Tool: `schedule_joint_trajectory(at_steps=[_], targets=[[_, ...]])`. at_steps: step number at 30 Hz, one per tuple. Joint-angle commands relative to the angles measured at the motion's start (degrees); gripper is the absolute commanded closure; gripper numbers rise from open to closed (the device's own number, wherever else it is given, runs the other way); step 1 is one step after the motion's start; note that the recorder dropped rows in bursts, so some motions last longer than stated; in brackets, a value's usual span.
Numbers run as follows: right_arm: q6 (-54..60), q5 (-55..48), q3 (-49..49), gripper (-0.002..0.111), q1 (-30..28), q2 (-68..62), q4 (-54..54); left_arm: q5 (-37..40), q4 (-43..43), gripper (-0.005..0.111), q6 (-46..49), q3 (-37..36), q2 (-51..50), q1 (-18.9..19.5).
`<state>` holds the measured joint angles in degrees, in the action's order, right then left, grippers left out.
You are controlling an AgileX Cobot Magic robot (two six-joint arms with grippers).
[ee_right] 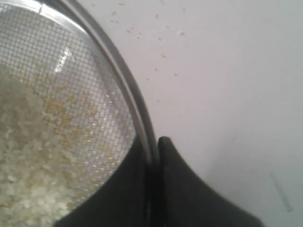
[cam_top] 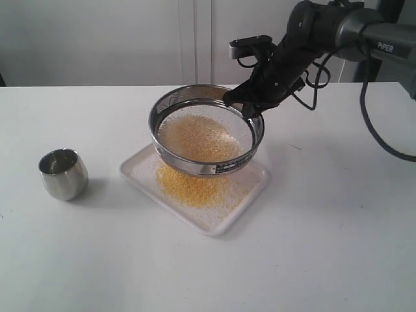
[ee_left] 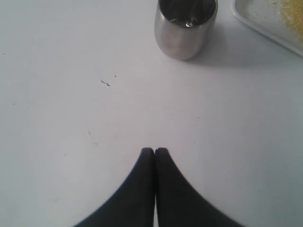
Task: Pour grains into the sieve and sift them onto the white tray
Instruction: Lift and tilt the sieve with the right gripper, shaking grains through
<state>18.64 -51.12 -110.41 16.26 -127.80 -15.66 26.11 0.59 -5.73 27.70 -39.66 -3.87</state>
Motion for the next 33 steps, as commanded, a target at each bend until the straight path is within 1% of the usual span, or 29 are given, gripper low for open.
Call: schedule_joint_trajectory(at_steps=[1,2,3,4,5,6,9,10,11,12,14,15,16,17,18,19,20,21,22,23,24,25,26,27,28,29,31,32,33], targets=[[-6.05,-0.99,-1.42,0.108,-0.72,0.72,-2.68,0.47,0.61,0.107,-0.31,-0.22,0.33,0.23],[6.32,-4.36,-2.08,0.108,-0.72,0.40,-2.85,0.47,0.61,0.107,-0.31,-0.22,0.33,0.23],[5.63,-4.02,-2.18,0.108,-0.93,0.40,-2.20,0.47,0.61,0.107,-0.31,-0.22,0.33,0.23],[-5.73,-3.01,-2.18,0.108,-1.38,0.40,-3.48,0.47,0.61,0.107,-0.31,-0.22,0.33,0.23],[-4.53,-4.57,-2.18,0.108,-1.43,0.28,-5.39,0.47,0.61,0.107,-0.31,-0.22,0.33,0.23],[3.03,-6.86,-2.31,0.108,-1.43,0.42,-4.95,0.47,0.61,0.107,-0.31,-0.22,0.33,0.23],[3.20,-7.26,-2.31,0.108,-1.99,0.87,0.16,0.47,0.61,0.107,-0.31,-0.22,0.33,0.23],[-1.15,-5.79,-2.31,0.108,-2.67,1.02,3.11,0.47,0.61,0.107,-0.31,-0.22,0.33,0.23],[-10.43,-4.63,-2.31,0.108,-3.51,1.02,3.00,0.47,0.61,0.107,-0.31,-0.22,0.33,0.23],[-10.79,-6.62,-2.31,0.108,-3.64,0.57,-4.80,0.47,0.61,0.107,-0.31,-0.22,0.33,0.23],[11.01,-11.34,-2.31,0.108,-3.28,0.40,-6.35,0.47,0.61,0.107,-0.31,-0.22,0.33,0.23],[14.46,-11.87,-2.31,0.108,-3.17,0.40,-3.57,0.47,0.61,0.107,-0.31,-0.22,0.33,0.23],[5.59,-10.07,-2.17,0.108,-3.43,0.28,-0.95,0.47,0.61,0.107,-0.31,-0.22,0.33,0.23],[-16.24,-7.24,-1.89,0.108,-3.60,-0.56,-2.53,0.47,0.61,0.107,-0.31,-0.22,0.33,0.23],[-15.24,-9.12,-1.89,0.108,-3.42,-1.02,-5.43,0.47,0.61,0.107,-0.31,-0.22,0.33,0.23],[8.28,-12.02,-2.32,0.108,-3.04,-1.14,-5.52,0.47,0.61,0.107,-0.31,-0.22,0.33,0.23],[6.35,-11.45,-2.17,0.108,-3.04,-0.99,-5.26,0.47,0.61,0.107,-0.31,-0.22,0.33,0.23],[-9.41,-7.46,-2.05,0.108,-3.16,-1.44,-6.38,0.47,0.61,0.107,-0.31,-0.22,0.33,0.23],[-13.35,-7.27,-2.05,0.108,-3.16,-1.75,-7.86,0.47,0.61,0.107,-0.31,-0.22,0.33,0.23],[-9.75,-7.48,-2.05,0.108,-3.16,-1.74,-8.54,0.47,0.61,0.107,-0.31,-0.22,0.33,0.23],[-0.12,-7.67,-2.05,0.108,-3.05,-1.74,-7.92,0.47,0.61,0.107,-0.31,-0.22,0.33,0.23],[5.92,-7.29,-2.05,0.108,-3.05,-1.41,-7.14,0.47,0.61,0.107,-0.31,-0.22,0.33,0.23],[2.36,-6.20,-2.05,0.108,-3.16,-1.41,-7.55,0.47,0.61,0.107,-0.31,-0.22,0.33,0.23],[-7.14,-4.11,-2.05,0.108,-3.16,-1.69,-9.27,0.47,0.61,0.107,-0.31,-0.22,0.33,0.23],[-10.51,-4.44,-2.05,0.108,-3.16,-2.14,-11.53,0.47,0.61,0.107,-0.31,-0.22,0.33,0.23],[-5.91,-5.96,-2.05,0.108,-2.84,-2.26,-12.56,0.47,0.61,0.107,-0.31,-0.22,0.33,0.23],[15.97,-9.13,-2.29,0.108,-2.71,-1.97,-10.00,0.47,0.61,0.107,-0.31,-0.22,0.33,0.23],[14.07,-8.84,-2.15,0.108,-2.71,-1.98,-9.47,0.47,0.61,0.107,-0.31,-0.22,0.33,0.23],[7.60,-7.26,-2.15,0.108,-2.71,-2.10,-10.01,0.47,0.61,0.107,-0.31,-0.22,0.33,0.23]])
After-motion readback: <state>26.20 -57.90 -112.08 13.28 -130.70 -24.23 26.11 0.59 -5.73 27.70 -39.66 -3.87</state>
